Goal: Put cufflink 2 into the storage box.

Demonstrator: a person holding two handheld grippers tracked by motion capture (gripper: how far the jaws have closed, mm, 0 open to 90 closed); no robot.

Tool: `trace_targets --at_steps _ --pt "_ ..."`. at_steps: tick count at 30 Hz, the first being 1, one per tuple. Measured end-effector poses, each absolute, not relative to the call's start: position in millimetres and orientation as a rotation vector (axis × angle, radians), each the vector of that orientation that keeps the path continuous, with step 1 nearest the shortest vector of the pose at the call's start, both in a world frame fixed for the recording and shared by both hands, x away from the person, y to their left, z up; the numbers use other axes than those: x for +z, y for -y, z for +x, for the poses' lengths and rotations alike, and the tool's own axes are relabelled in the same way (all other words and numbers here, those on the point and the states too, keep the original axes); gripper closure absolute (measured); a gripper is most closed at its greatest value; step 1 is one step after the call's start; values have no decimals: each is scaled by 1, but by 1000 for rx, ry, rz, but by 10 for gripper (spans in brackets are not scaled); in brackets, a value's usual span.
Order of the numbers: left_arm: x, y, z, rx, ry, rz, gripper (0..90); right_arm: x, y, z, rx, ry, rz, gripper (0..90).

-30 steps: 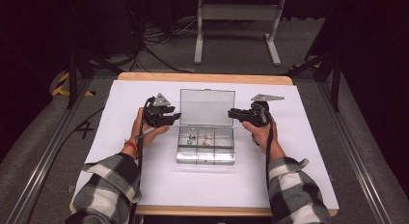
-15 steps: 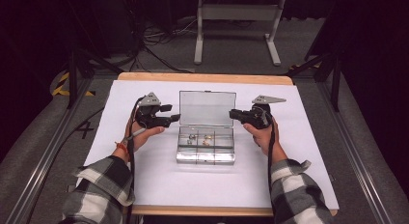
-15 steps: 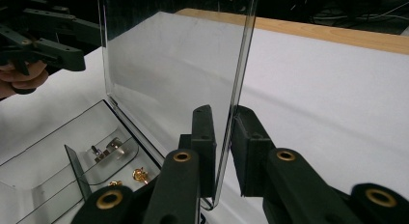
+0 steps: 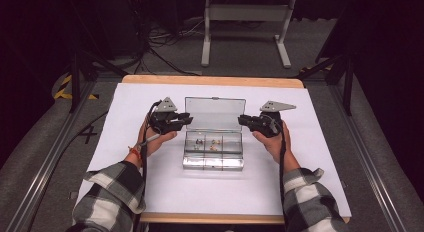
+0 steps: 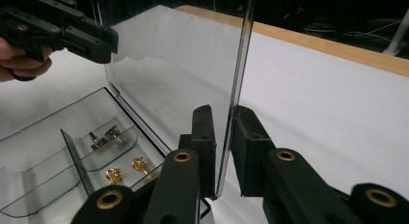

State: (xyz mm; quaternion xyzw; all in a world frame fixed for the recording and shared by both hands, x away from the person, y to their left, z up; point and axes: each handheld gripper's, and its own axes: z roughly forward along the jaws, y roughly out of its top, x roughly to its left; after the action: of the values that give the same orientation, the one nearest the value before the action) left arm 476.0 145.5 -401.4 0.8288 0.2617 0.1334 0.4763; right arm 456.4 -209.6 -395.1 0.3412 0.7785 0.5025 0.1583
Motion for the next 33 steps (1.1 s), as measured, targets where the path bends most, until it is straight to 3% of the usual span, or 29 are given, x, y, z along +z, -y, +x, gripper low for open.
trace_targets --at_steps 33 --pt "-390 -159 452 352 -550 1961 793 -383 200 425 1372 -2186 809 746"
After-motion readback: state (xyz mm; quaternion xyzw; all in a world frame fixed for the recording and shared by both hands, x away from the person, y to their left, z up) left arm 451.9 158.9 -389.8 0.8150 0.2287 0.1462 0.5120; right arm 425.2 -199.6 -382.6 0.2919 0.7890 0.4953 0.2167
